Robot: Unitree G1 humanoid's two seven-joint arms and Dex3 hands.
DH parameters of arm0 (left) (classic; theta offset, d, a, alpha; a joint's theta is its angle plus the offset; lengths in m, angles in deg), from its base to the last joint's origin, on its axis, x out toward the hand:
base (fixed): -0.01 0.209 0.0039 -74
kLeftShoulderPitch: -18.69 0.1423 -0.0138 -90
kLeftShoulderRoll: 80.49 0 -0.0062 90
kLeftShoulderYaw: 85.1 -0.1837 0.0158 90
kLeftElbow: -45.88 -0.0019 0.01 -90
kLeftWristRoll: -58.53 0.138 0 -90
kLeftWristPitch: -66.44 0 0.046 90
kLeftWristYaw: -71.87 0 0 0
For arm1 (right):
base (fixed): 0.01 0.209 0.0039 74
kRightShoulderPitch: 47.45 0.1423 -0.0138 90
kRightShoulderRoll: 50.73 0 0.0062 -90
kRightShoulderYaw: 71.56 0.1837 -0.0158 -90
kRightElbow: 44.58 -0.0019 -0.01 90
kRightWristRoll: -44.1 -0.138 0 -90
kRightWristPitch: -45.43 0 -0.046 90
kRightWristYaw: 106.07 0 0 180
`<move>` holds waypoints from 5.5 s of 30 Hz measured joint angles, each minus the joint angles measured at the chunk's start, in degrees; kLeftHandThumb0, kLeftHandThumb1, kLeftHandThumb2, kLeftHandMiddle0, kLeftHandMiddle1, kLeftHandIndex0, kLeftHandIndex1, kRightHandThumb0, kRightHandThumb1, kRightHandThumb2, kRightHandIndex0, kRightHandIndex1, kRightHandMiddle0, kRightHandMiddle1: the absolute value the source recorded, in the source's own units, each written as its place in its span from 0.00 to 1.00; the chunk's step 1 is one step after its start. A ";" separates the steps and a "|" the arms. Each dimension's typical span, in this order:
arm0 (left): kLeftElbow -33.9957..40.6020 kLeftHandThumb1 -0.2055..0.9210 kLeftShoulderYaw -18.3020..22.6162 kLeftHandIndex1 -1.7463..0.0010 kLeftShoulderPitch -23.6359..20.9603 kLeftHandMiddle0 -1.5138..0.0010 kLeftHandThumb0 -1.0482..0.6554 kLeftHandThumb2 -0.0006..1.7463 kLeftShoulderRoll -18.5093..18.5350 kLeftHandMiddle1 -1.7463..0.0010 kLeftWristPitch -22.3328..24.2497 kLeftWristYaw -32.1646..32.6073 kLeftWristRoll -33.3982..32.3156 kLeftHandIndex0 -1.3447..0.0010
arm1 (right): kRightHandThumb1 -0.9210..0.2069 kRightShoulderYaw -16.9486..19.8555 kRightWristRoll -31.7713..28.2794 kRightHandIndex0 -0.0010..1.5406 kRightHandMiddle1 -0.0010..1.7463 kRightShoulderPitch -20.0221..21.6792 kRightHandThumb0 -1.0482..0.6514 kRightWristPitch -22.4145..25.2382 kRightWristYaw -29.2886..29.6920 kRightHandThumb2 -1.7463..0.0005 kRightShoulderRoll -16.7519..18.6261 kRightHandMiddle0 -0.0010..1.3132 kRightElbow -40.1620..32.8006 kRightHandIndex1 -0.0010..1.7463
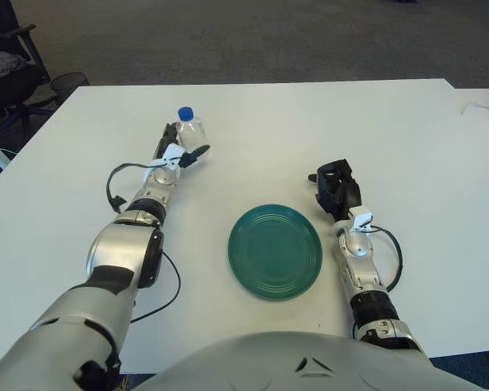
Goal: Put the bottle into the plate.
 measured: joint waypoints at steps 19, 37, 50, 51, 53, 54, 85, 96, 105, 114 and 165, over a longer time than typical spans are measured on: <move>0.01 0.92 0.67 0.03 -0.01 0.63 0.26 0.00 -3.16 0.00 -2.78 0.44 -0.75 0.84 | 0.03 0.32 -0.17 0.23 1.00 1.29 0.41 -0.79 -0.18 0.68 0.04 0.17 1.85 0.65; 0.01 0.91 2.30 0.00 -0.31 0.51 0.27 0.00 -5.47 0.00 -2.99 0.35 -1.52 0.74 | 0.03 0.32 -0.13 0.23 1.00 1.63 0.41 -0.95 -0.17 0.68 0.02 0.17 2.34 0.66; 0.04 0.63 7.58 0.00 -0.43 0.26 0.45 0.49 -8.86 0.00 -4.32 -1.08 -6.98 0.35 | 0.03 0.20 -0.13 0.22 1.00 1.63 0.41 -0.95 -0.21 0.68 -0.05 0.17 2.31 0.66; 0.07 0.57 8.05 0.00 -0.47 0.25 0.47 0.56 -9.07 0.00 -4.35 -1.47 -7.61 0.33 | 0.03 0.20 -0.13 0.22 1.00 1.63 0.41 -0.95 -0.23 0.67 -0.05 0.17 2.31 0.66; 0.20 0.52 8.87 0.00 -0.52 0.23 0.49 0.64 -9.51 0.00 -4.56 -2.47 -8.75 0.30 | 0.04 0.20 -0.14 0.22 1.00 1.63 0.41 -0.94 -0.37 0.67 -0.07 0.17 2.30 0.66; 0.30 0.49 9.22 0.00 -0.53 0.22 0.50 0.67 -9.70 0.00 -4.80 -2.96 -9.26 0.28 | 0.04 0.20 -0.16 0.22 1.00 1.63 0.41 -0.94 -0.52 0.67 -0.08 0.17 2.30 0.66; 5.39 0.39 7.40 0.00 -0.52 0.16 0.57 0.83 -10.59 0.00 -13.87 -12.94 -10.56 0.22 | 0.06 0.11 0.00 0.23 1.00 1.61 0.41 -0.90 -0.57 0.65 -0.10 0.18 2.18 0.64; 6.50 0.38 7.21 0.00 -0.38 0.16 0.58 0.84 -10.47 0.00 -15.08 -13.44 -11.37 0.22 | 0.04 0.17 0.00 0.23 1.00 1.60 0.41 -0.90 0.03 0.67 0.15 0.17 2.19 0.64; 14.42 0.42 5.43 0.00 2.71 0.18 0.59 0.79 -9.43 0.00 -21.01 -18.19 -11.47 0.23 | 0.01 -0.02 0.19 0.23 1.00 1.63 0.41 -0.90 0.65 0.69 0.25 0.16 2.20 0.64; 31.91 0.44 2.47 0.00 10.73 0.19 0.58 0.76 -6.53 0.00 -25.34 -23.85 -12.26 0.24 | 0.01 -0.07 0.27 0.23 1.00 1.61 0.41 -0.91 1.01 0.70 0.24 0.15 2.25 0.63; 44.39 0.50 -11.28 0.00 21.95 0.20 0.52 0.69 -3.28 0.00 -42.89 -43.57 -3.06 0.25 | 0.02 -1.07 2.01 0.19 1.00 0.97 0.41 -0.54 3.97 0.69 1.41 0.16 0.93 0.66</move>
